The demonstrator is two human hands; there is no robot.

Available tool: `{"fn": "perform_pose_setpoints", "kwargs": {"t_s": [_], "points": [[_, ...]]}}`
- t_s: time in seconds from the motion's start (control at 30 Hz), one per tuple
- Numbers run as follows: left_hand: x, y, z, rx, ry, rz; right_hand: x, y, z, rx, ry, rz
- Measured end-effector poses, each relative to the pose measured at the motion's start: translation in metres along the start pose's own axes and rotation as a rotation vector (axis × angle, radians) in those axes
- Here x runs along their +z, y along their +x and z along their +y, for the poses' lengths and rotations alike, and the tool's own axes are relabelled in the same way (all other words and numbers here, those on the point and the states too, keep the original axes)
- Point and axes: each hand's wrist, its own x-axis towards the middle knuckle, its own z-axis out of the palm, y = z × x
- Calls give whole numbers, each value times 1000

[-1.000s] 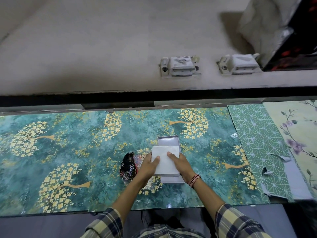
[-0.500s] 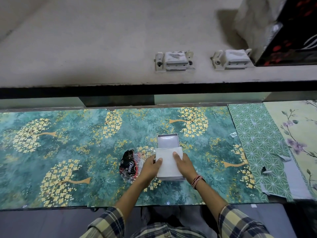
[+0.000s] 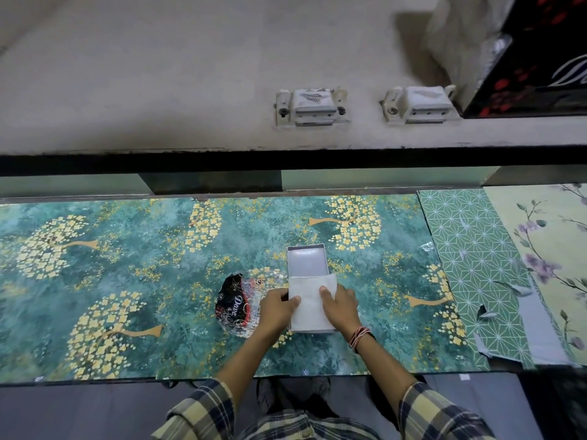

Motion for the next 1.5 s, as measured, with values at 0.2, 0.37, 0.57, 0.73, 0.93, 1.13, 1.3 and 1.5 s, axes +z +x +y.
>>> {"fn": "perform_pose_setpoints", "kwargs": {"t_s": [0.2,0.37,0.57,0.73,0.93,1.13,1.3,1.5], "points": [[-7,1,4,48,143,65,-22,-5,-8,-39,-141,-8],[-10,5,2,395,532,16,-46,-11,-14,-487,-449,51],[7,12,0,472,822,-189,-33,-12,-12,-462,-765,-88],[11,14,-9,502,932,-191,-25,-12,-6,-447,-818,-51],[12,18,-11,547,990,-162,-29,-5,-6,-454,-761,-123],[6,20,-10,533,1005,-242,-39,-3,-1,-399,-784,-204],[14,17,-22,523,1065,-185,-16,-6,11,-402,-801,-118],[24,16,-17,510,1151,-155,-15,-2,3,-404,-875,-113]]}}
